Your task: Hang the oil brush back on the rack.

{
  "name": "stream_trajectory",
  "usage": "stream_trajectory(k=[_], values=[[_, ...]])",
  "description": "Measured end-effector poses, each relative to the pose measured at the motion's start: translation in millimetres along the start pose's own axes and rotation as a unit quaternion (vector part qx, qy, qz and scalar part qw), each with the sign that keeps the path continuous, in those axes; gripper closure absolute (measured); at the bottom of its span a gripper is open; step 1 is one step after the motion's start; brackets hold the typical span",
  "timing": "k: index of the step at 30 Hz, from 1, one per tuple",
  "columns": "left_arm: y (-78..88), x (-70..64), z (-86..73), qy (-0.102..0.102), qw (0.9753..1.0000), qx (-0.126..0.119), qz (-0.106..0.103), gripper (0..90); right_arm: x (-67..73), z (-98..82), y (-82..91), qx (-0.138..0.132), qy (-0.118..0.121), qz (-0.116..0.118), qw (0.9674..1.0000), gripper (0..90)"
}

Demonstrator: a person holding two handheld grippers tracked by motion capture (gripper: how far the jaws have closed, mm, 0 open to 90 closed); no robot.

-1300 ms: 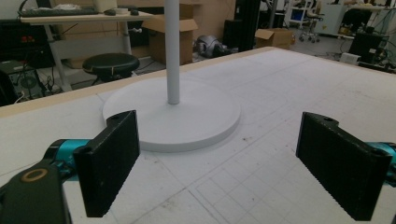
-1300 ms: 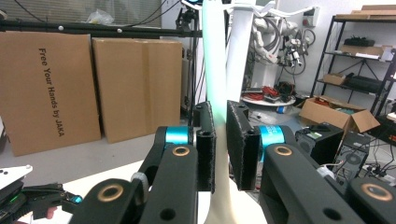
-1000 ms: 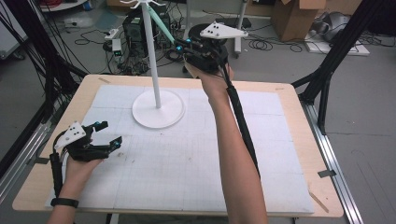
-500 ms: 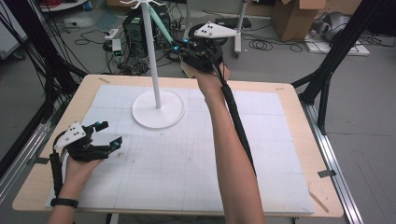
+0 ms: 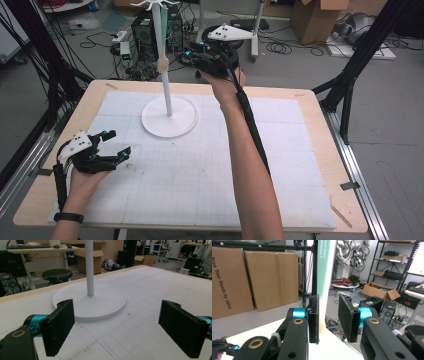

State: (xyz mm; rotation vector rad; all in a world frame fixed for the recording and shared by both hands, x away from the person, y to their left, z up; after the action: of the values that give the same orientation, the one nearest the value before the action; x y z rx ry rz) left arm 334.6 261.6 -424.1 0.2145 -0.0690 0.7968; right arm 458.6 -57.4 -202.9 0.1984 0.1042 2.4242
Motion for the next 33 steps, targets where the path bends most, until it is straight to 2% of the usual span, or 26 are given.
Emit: stream_trajectory(k=[7, 16, 22, 25, 27, 33], values=[[0.1, 0.5, -0.6, -0.002, 1.0, 0.004, 0.0, 14.1, -3.7, -7.2, 14.8, 0.006, 0.006, 0.014, 0.9999, 51.2], [1.3, 1.5, -0.8, -0.004, 1.0, 0.007, 0.003, 14.0, -16.4, -29.5, 50.8, 0.028, 0.011, 0.027, 0.9992, 33.1], [2.5, 2.4, -1.0, -0.005, 0.9999, 0.01, 0.005, 13.9, -27.6, -57.5, 86.5, 0.038, 0.003, 0.029, 0.9989, 22.8], [2.4, 2.2, -1.3, -0.006, 0.9999, 0.013, 0.006, 13.9, -33.0, -73.0, 104.5, 0.039, -0.006, 0.028, 0.9988, 20.9], [2.2, 2.0, -1.3, -0.007, 0.9999, 0.014, 0.007, 13.9, -38.0, -87.5, 119.4, 0.048, -0.009, 0.026, 0.9985, 19.5], [1.3, 2.0, -1.6, -0.005, 0.9998, 0.015, 0.01, 13.9, -54.4, -130.5, 159.6, 0.053, -0.026, 0.015, 0.9981, 16.7]])
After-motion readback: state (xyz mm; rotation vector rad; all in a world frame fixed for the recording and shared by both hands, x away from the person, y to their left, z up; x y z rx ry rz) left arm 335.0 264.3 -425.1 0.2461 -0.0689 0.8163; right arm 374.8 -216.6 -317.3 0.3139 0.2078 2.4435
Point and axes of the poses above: each handheld gripper's, and its own axes: y roughly backward along the jaws, z roughly out of its top, x roughly to its left, the point moved 4 cm from there along -y, roughly forward along the jaws, and after that the axes turned 10 degrees about -y, right-handed, at the moved point
